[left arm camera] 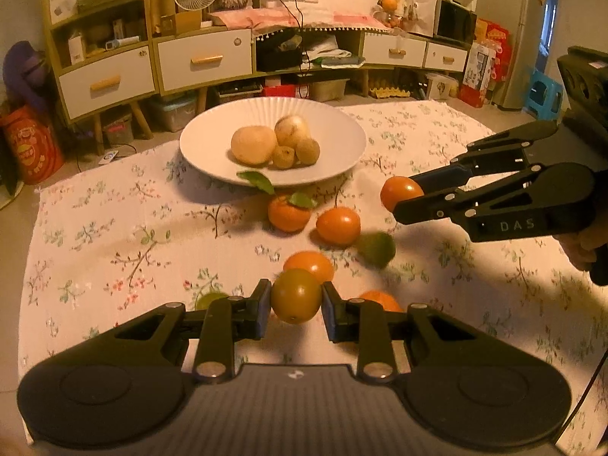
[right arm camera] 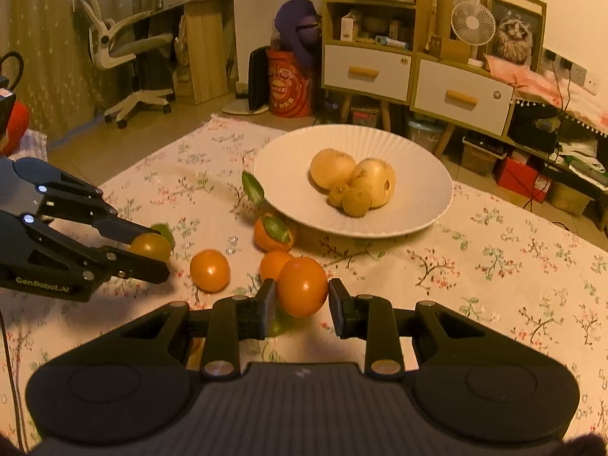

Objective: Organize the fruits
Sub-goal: 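Carry the olive-brown fruit to the plate with the left tool while the right tool carries the orange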

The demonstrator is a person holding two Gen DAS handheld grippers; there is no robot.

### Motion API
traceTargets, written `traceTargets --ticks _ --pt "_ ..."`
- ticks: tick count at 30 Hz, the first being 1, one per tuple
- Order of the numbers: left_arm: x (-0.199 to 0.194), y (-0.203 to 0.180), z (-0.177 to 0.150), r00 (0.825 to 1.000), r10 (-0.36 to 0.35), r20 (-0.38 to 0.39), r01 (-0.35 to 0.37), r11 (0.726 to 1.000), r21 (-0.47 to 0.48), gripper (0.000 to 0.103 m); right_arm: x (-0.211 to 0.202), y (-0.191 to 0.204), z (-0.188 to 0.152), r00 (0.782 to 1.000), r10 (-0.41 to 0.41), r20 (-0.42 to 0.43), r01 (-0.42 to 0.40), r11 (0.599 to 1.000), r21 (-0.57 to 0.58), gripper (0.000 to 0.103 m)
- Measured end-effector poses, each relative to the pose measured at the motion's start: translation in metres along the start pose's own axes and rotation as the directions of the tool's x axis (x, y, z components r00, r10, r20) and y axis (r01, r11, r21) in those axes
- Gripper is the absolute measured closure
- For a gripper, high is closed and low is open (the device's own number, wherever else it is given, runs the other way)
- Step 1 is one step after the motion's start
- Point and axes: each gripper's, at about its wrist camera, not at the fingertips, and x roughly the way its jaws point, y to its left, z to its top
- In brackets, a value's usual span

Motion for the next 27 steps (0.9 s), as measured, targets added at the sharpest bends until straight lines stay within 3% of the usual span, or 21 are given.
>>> traceTargets --ticks 18,27 --pt "0.024 0.009 0.064 0.995 0.05 0.086 -0.045 0.998 -0.052 0.084 0.009 -0.022 0.035 0.997 -0.059 0.054 0.056 0.998 0.042 0.076" --pt "0.059 0.015 0.084 0.998 0.047 0.052 -0.047 0.999 -0.017 0.084 0.038 -0.046 0.044 0.995 -0.09 0.033 0.087 0.994 0.064 0.076"
